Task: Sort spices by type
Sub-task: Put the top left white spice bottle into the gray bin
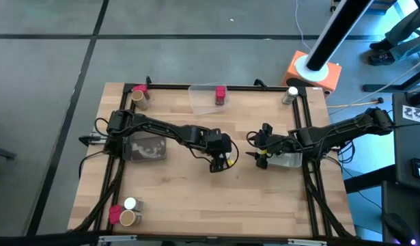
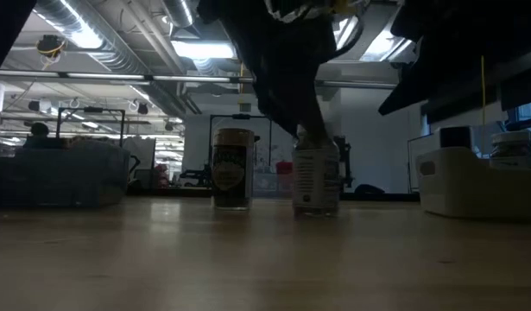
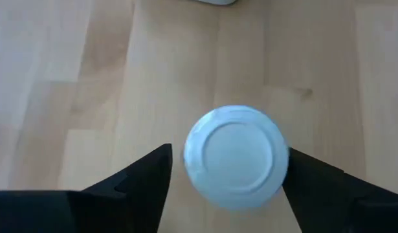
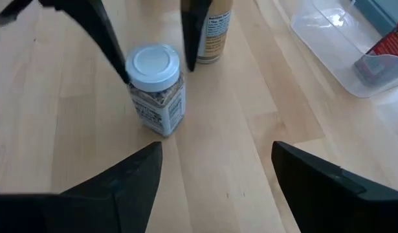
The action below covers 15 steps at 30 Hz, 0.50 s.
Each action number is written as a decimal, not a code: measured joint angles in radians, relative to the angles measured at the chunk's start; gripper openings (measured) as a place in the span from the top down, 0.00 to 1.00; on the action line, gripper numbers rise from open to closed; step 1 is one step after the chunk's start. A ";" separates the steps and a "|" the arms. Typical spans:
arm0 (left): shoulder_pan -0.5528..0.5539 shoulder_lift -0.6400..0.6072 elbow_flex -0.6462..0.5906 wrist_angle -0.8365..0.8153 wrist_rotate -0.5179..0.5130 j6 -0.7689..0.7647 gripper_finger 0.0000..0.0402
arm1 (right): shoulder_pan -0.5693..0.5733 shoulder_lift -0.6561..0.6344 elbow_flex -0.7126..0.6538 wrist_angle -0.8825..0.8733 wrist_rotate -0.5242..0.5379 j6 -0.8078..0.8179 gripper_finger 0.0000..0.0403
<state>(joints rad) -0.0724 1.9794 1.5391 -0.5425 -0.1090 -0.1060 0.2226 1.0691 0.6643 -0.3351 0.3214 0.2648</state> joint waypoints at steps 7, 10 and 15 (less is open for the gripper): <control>-0.007 -0.119 0.000 -0.085 -0.036 -0.016 0.30 | 0.000 0.000 0.000 0.003 0.000 -0.006 0.28; -0.029 -0.205 -0.001 -0.155 -0.099 -0.019 0.30 | 0.000 0.000 -0.001 0.027 0.000 -0.006 0.28; -0.093 -0.368 -0.113 -0.197 -0.206 -0.069 0.30 | -0.001 0.011 -0.001 0.151 -0.028 -0.010 0.28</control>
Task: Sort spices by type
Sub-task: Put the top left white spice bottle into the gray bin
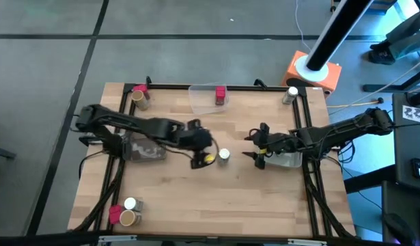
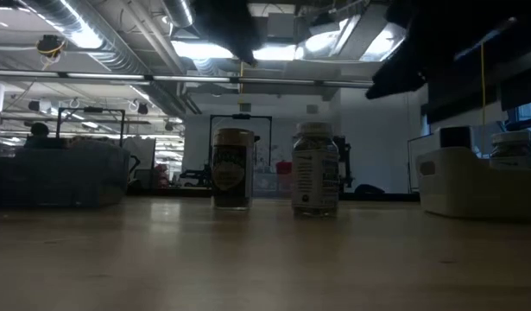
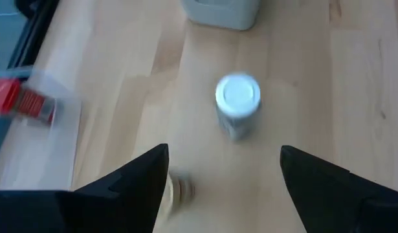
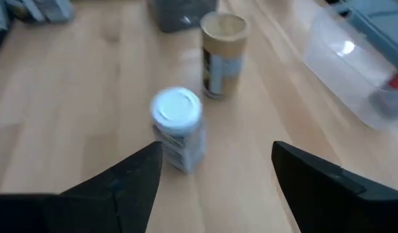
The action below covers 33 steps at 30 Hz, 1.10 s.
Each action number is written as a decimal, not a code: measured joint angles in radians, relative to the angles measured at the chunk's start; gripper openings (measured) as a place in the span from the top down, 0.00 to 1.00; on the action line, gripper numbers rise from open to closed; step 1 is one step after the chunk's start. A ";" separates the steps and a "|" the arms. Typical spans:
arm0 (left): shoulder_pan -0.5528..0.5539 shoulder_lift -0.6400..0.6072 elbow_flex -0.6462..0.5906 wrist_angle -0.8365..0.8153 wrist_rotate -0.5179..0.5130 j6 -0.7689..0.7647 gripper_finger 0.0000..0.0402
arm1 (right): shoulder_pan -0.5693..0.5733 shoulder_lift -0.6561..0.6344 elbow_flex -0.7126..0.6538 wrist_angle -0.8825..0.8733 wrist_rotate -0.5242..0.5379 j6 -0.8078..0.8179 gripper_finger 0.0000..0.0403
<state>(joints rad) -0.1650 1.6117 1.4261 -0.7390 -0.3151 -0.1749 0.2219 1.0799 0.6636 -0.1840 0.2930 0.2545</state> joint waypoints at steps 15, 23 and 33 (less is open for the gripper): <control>-0.078 -0.341 -0.497 0.268 -0.082 -0.216 0.30 | -0.086 0.269 0.001 0.384 -0.170 -0.096 0.08; -0.079 -0.348 -0.557 0.298 -0.084 -0.211 0.30 | -0.086 0.408 0.001 0.483 -0.172 -0.187 0.08; -0.079 -0.347 -0.558 0.321 -0.085 -0.185 0.30 | -0.085 0.519 0.001 0.596 -0.191 -0.302 0.13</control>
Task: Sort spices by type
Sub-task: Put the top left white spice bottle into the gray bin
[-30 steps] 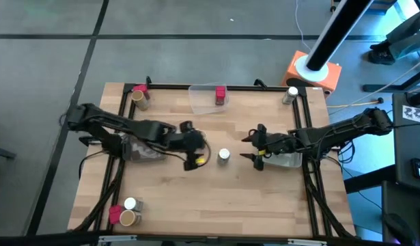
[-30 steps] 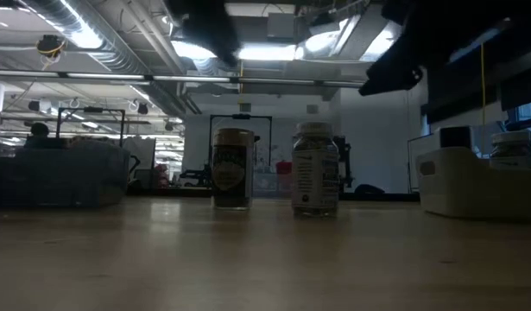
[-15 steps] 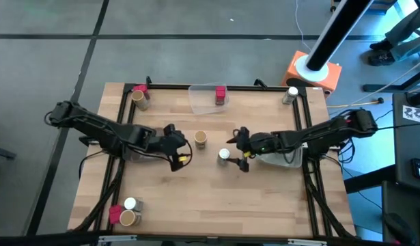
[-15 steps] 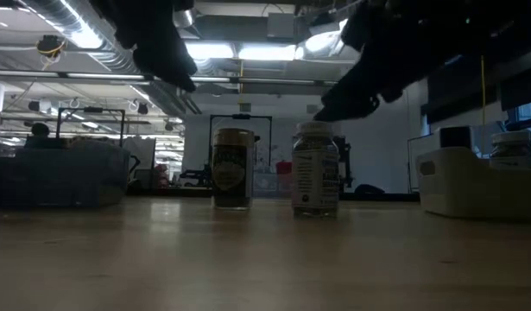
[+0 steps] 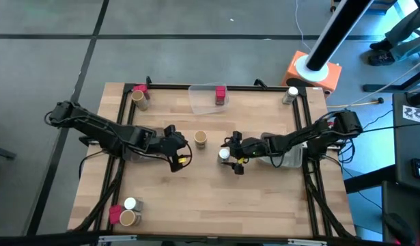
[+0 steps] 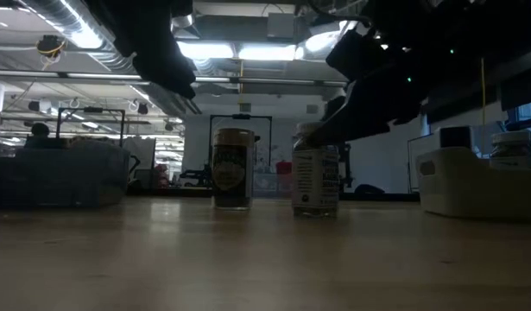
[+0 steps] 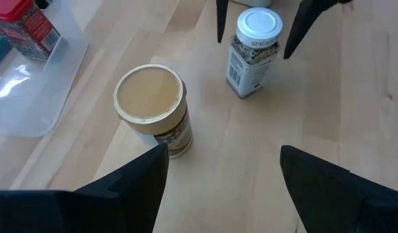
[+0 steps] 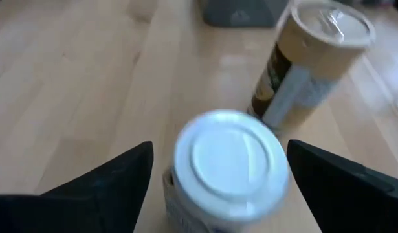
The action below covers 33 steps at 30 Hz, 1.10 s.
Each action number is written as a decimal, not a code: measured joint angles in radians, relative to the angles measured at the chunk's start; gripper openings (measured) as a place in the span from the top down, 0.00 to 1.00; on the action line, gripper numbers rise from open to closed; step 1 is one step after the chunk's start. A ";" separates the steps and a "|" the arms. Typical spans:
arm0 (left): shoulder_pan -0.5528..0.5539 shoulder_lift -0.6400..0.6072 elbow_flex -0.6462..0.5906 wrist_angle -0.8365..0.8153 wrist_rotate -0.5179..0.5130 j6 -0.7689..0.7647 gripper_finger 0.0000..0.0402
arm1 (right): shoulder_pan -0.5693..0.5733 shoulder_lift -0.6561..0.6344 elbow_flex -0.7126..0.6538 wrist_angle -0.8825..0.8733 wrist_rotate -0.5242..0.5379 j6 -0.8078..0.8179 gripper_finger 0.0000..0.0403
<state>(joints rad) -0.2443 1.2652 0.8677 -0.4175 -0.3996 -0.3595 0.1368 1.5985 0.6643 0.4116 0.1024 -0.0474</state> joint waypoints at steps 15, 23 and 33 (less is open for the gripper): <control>0.000 0.000 0.000 0.010 0.000 0.000 0.30 | 0.001 0.008 0.002 0.035 -0.017 -0.032 0.49; 0.000 0.000 0.001 0.011 0.000 -0.005 0.30 | 0.001 -0.121 0.002 -0.092 -0.004 0.041 0.49; 0.000 0.001 0.001 0.013 0.000 -0.008 0.30 | 0.062 -0.515 0.003 -0.499 0.232 0.141 0.49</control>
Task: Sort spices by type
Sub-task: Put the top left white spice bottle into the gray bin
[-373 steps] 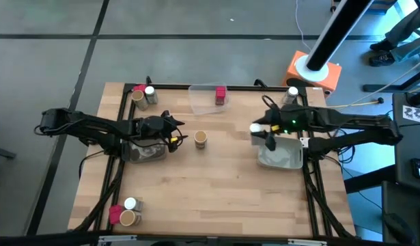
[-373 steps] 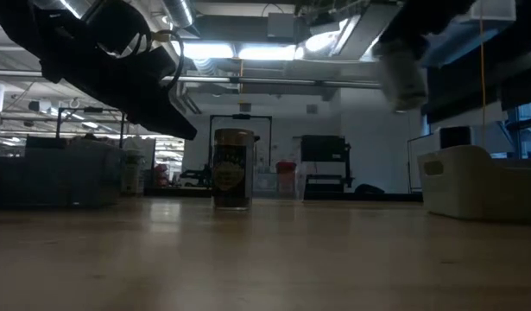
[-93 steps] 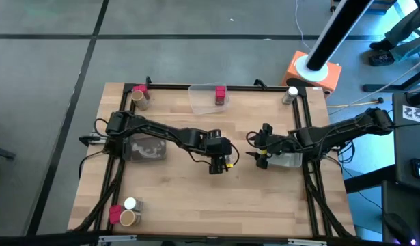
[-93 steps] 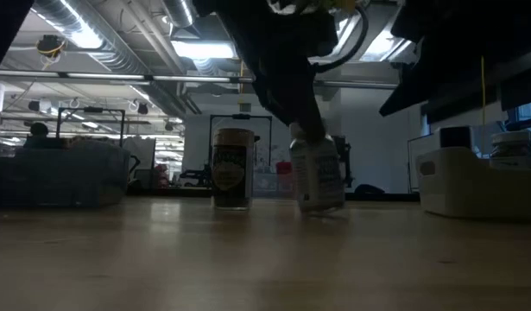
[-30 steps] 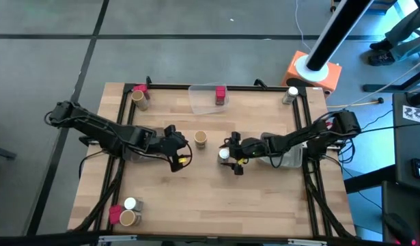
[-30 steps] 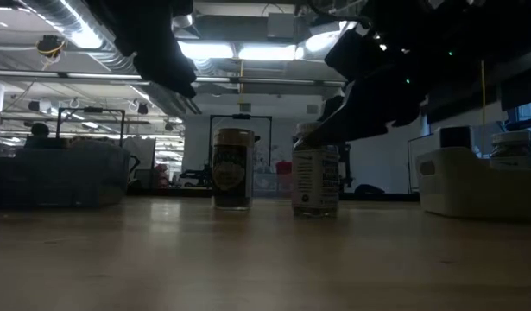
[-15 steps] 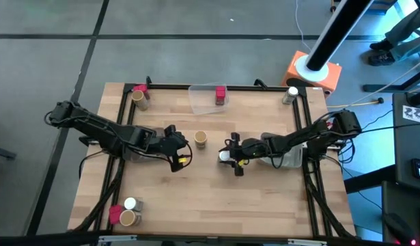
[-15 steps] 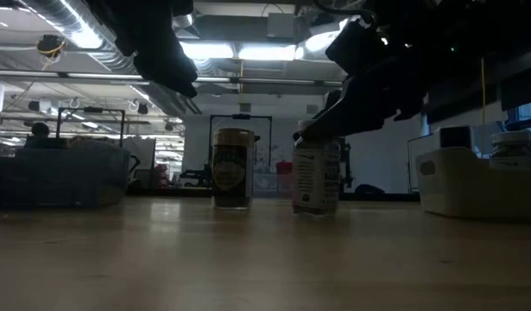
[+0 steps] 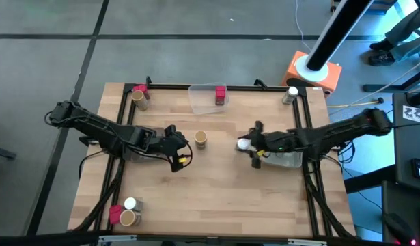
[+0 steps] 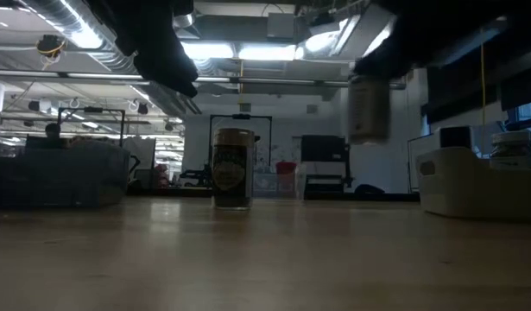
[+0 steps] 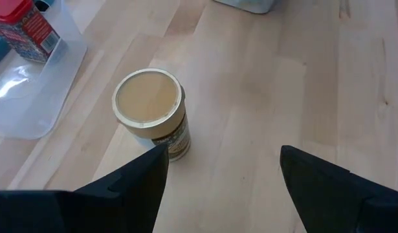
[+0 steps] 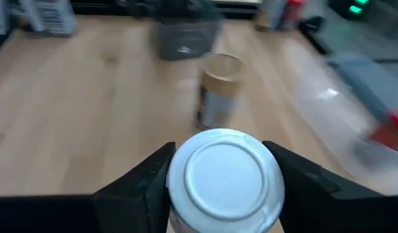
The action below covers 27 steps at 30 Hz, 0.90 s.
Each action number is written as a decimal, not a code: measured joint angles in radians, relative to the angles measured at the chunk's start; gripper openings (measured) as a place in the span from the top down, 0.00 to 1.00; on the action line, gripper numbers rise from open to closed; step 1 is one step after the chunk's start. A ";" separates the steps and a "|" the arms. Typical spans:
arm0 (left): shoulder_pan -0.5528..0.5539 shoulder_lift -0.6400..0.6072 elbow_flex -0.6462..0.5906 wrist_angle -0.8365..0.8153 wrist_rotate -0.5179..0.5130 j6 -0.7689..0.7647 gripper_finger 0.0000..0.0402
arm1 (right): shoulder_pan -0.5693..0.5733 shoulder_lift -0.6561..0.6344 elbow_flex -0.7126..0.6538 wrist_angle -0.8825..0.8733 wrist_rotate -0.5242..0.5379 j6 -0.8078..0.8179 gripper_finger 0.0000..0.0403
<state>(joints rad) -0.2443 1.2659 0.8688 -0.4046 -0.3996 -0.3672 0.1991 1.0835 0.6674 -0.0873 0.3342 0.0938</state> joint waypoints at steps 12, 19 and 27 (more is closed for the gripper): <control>0.000 0.000 0.000 0.000 0.000 0.000 0.30 | 0.025 -0.336 0.000 -0.486 0.145 0.342 0.49; 0.001 0.000 0.000 0.001 -0.004 0.000 0.30 | 0.024 -0.339 -0.003 -0.631 0.166 0.453 0.49; 0.016 0.000 0.000 0.006 -0.006 0.023 0.30 | 0.023 -0.269 -0.088 -0.599 0.215 0.592 0.49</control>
<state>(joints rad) -0.2280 1.2659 0.8688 -0.3987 -0.4052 -0.3439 0.2222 0.8140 0.5793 -0.6864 0.5493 0.6861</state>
